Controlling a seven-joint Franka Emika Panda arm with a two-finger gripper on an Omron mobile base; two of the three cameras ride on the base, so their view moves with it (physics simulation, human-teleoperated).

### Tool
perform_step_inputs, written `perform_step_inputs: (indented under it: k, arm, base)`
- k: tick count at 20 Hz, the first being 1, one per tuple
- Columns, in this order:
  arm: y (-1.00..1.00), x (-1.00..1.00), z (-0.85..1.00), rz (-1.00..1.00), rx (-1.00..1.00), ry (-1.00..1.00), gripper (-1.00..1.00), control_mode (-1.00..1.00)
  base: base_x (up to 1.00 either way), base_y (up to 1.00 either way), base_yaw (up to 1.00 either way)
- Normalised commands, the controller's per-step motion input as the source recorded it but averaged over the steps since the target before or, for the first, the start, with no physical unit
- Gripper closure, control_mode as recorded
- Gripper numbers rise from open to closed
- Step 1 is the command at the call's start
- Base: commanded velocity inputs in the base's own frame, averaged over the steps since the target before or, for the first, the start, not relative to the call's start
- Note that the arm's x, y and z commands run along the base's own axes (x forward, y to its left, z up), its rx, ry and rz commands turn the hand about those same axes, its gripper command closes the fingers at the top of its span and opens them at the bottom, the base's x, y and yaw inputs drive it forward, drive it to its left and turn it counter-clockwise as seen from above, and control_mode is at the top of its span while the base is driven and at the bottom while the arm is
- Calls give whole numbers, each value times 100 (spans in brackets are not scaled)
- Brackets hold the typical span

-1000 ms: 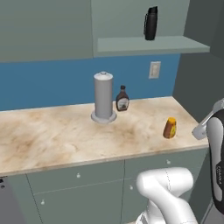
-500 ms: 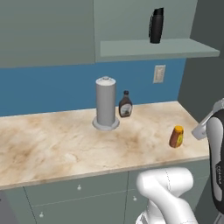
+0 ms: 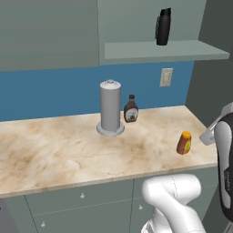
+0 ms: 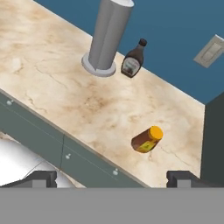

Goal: Pick the bar and honey bottle from the counter and place them in the cabinets closest to them.

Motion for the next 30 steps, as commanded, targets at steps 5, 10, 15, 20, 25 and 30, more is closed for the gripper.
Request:
perform_step_inputs:
  k: [5, 10, 15, 20, 25, 30]
  arm:
    - [-19, 9, -12, -9, 0, 5, -100, -100]
    - [-6, 2, -3, -6, 0, 1, -100, -100]
    - [0, 3, -10, 0, 0, 1, -100, -100]
    - [-4, 14, -38, 0, 0, 4, -100, -100]
    - [-5, 19, -36, 0, 0, 5, -100, -100]
    - [-7, 24, -32, 0, 0, 5, -100, -100]
  base:
    - [0, 0, 0]
    - [0, 0, 0]
    - [0, 0, 0]
    - [0, 0, 0]
    - [0, 0, 0]
    - [0, 0, 0]
